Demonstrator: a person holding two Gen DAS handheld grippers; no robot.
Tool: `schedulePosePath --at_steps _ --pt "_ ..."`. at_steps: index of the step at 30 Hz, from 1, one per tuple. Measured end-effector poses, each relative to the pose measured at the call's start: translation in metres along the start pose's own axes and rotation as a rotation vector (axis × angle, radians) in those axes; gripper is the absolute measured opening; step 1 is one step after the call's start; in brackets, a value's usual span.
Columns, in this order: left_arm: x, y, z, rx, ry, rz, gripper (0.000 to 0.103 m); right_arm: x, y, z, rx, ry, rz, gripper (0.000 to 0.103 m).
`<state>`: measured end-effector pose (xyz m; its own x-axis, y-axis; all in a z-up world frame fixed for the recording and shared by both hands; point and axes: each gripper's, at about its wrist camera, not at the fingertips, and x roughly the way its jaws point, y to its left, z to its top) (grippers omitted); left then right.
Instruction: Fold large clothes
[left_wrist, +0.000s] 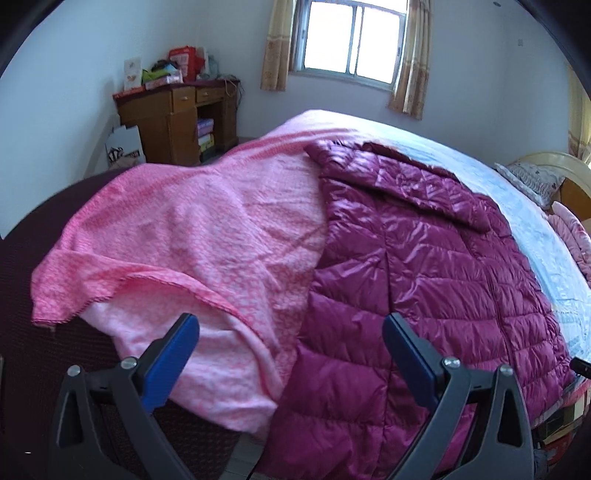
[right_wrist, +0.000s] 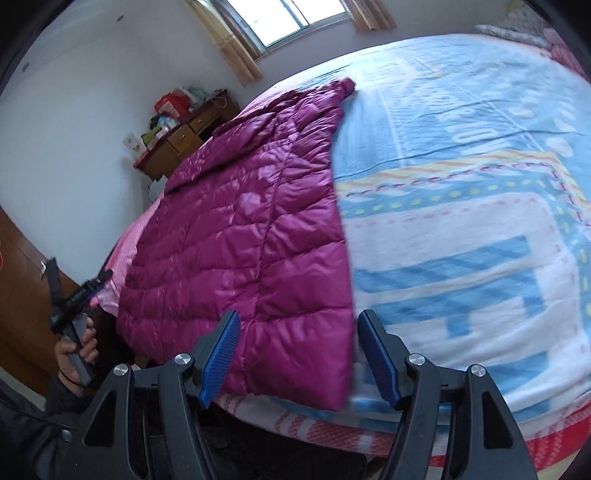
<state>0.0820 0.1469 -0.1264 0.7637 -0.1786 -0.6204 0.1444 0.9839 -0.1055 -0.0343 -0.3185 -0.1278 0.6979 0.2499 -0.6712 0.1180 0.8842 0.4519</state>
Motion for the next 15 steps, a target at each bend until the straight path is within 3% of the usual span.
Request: schedulePosePath --at_steps 3,7,8,9,11,15 --pt "-0.008 0.015 0.002 -0.038 -0.028 0.001 0.101 0.011 0.012 -0.004 -0.027 0.082 0.019 0.067" --pt "-0.012 0.033 0.004 -0.095 -0.037 0.01 0.101 0.019 0.02 -0.01 -0.061 0.101 0.02 0.063" --pt "-0.012 0.035 0.004 -0.105 -0.037 0.01 0.101 0.021 0.018 -0.009 -0.05 0.108 0.023 0.053" --pt "-0.012 0.039 0.005 -0.119 -0.037 0.009 0.101 0.024 0.017 -0.009 -0.041 0.119 0.02 0.036" --pt "-0.011 0.043 0.006 -0.134 -0.037 0.01 0.101 0.028 0.013 -0.008 0.0 0.149 0.057 0.02" --pt "-0.013 0.05 0.012 -0.144 -0.049 0.018 0.101 0.022 0.018 0.0 0.058 0.155 0.187 0.015"
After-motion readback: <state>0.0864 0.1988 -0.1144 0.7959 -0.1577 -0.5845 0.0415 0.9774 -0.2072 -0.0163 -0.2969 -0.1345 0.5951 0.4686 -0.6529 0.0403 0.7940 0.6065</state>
